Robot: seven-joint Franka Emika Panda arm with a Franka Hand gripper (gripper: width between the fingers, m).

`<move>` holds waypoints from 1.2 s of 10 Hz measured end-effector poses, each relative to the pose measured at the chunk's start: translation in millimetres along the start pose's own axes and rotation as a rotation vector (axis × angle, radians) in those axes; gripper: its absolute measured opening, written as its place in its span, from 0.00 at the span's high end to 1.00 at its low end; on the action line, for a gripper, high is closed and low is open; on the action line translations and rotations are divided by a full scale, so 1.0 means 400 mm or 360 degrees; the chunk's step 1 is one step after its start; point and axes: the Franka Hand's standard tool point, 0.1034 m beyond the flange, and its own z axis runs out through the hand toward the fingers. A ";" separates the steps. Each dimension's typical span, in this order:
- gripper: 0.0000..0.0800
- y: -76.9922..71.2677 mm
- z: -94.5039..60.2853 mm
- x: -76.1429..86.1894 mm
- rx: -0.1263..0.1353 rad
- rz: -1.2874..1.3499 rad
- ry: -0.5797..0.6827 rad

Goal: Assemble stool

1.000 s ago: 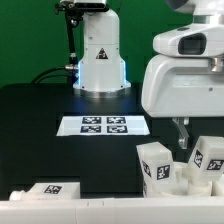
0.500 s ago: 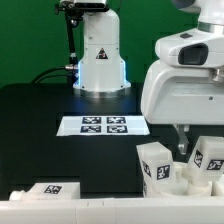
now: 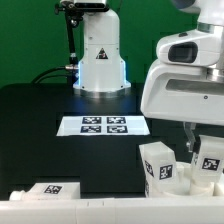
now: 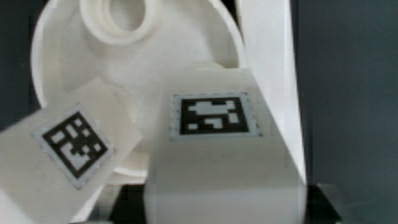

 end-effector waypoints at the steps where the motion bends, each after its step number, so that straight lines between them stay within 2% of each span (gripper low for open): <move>1: 0.58 0.011 0.002 0.002 0.0033 0.0264 0.0027; 2: 0.58 0.019 0.003 0.003 0.0056 0.0513 0.0012; 3: 0.58 0.032 0.005 0.007 0.0107 0.0801 -0.0030; 4: 0.58 0.048 0.006 0.007 0.0180 0.1058 -0.0088; 5: 0.58 0.047 0.005 0.005 0.0158 0.1146 -0.0081; 7: 0.58 0.052 0.006 0.003 0.0146 0.1410 -0.0101; 8: 0.58 0.054 0.007 0.003 0.0156 0.1567 -0.0119; 9: 0.58 0.064 0.008 0.003 0.0181 0.1845 -0.0147; 11: 0.58 0.060 0.010 -0.015 0.0282 0.2372 -0.0134; 12: 0.58 0.057 0.009 -0.017 0.0297 0.2426 -0.0120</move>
Offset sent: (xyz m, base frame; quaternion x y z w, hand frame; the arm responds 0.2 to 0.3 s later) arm -0.0087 0.0109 -0.0184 0.1610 -0.1226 0.4135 0.8878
